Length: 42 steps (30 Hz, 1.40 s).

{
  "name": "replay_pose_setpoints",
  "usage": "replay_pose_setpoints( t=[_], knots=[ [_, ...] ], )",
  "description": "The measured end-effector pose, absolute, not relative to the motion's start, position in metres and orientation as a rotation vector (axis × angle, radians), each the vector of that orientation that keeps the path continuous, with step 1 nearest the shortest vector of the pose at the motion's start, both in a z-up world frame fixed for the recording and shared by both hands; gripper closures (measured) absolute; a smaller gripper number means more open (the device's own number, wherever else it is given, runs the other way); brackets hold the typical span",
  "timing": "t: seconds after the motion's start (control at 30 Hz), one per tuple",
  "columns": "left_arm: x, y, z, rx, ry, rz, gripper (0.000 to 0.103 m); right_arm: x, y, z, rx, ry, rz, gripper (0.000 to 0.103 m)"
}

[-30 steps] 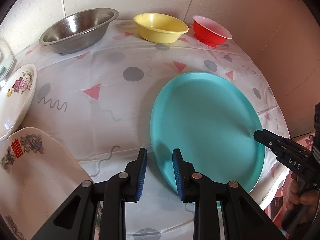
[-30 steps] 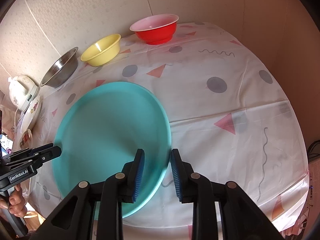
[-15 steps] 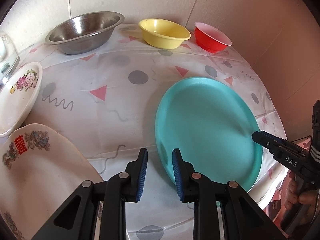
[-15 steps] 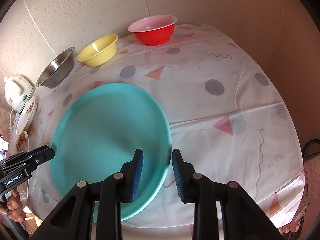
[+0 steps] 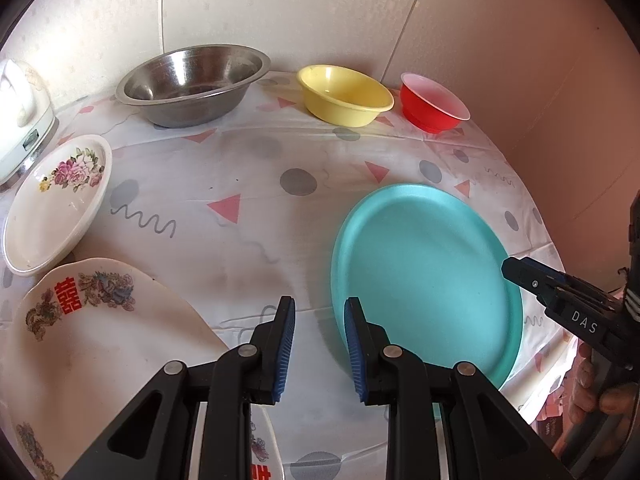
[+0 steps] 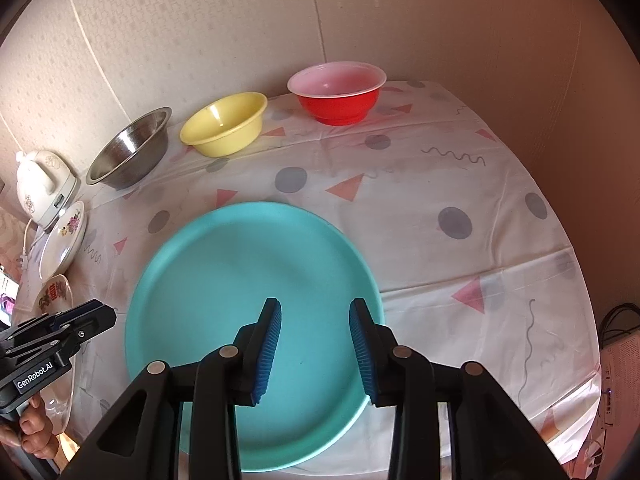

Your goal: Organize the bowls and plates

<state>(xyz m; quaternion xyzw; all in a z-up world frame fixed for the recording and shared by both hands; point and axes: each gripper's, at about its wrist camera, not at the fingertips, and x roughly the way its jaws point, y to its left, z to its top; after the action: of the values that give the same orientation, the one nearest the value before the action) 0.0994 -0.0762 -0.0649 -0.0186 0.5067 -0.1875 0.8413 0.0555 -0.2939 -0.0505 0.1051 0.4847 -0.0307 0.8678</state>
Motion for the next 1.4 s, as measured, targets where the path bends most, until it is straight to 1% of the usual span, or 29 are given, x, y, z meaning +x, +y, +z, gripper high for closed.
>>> replay_pose_setpoints(
  t=[0.37, 0.57, 0.67, 0.87, 1.07, 1.1, 1.13, 1.17, 1.37, 1.4],
  knots=[
    [0.1, -0.056, -0.051, -0.098, 1.033, -0.39, 0.076, 0.067, -0.265, -0.049, 0.203, 1.021, 0.029, 0.067],
    [0.105, -0.039, -0.046, -0.116, 1.019, -0.349, 0.076, 0.078, -0.249, -0.059, 0.153, 1.066, 0.051, 0.067],
    [0.105, -0.048, -0.044, -0.087, 1.008, -0.379, 0.076, 0.076, -0.25, -0.06, 0.15, 1.054, 0.028, 0.067],
    [0.106, -0.086, -0.054, 0.018, 1.025, -0.445, 0.076, 0.071, -0.291, -0.053, 0.173, 1.016, -0.144, 0.067],
    [0.113, -0.099, -0.073, 0.06, 1.084, -0.41, 0.076, 0.07, -0.318, -0.074, 0.207, 1.079, -0.235, 0.067],
    [0.113, -0.1, -0.076, 0.069, 1.092, -0.402, 0.076, 0.07, -0.318, -0.077, 0.212, 1.087, -0.227, 0.068],
    [0.113, -0.1, -0.078, 0.075, 1.1, -0.4, 0.076, 0.068, -0.316, -0.077, 0.212, 1.073, -0.213, 0.075],
    [0.113, -0.1, -0.081, 0.078, 1.106, -0.403, 0.076, 0.068, -0.313, -0.077, 0.199, 1.068, -0.199, 0.077],
    [0.11, -0.1, -0.087, 0.086, 1.122, -0.413, 0.077, 0.071, -0.302, -0.079, 0.145, 1.047, -0.163, 0.078],
    [0.11, -0.101, -0.087, 0.085, 1.125, -0.423, 0.078, 0.07, -0.302, -0.079, 0.144, 1.048, -0.16, 0.078]
  ],
)
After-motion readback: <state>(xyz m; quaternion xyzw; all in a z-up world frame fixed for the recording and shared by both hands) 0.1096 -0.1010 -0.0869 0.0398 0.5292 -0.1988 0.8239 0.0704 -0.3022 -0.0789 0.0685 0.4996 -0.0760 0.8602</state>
